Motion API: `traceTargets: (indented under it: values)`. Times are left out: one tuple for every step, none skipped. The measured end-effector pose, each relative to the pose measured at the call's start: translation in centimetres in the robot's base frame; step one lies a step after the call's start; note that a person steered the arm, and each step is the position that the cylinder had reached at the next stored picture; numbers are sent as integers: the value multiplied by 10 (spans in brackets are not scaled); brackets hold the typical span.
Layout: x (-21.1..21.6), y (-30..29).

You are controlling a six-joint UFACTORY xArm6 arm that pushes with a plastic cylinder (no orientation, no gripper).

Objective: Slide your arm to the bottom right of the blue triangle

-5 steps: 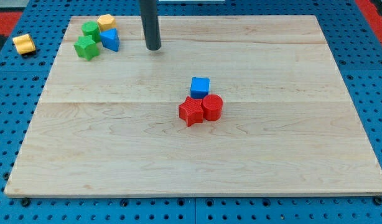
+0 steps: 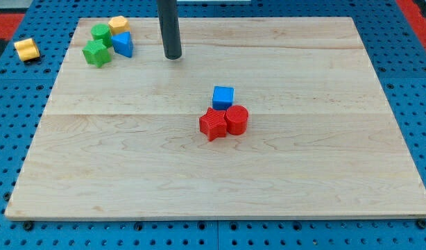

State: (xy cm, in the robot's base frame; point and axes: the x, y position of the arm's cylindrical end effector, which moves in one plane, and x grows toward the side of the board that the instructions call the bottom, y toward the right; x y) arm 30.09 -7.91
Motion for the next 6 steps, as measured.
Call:
traceTargets:
  values:
    - [0,-2]
    - [0,-3]
    - [0,-10]
    - [0,-24]
    - [0,-33]
    - [0,-35]
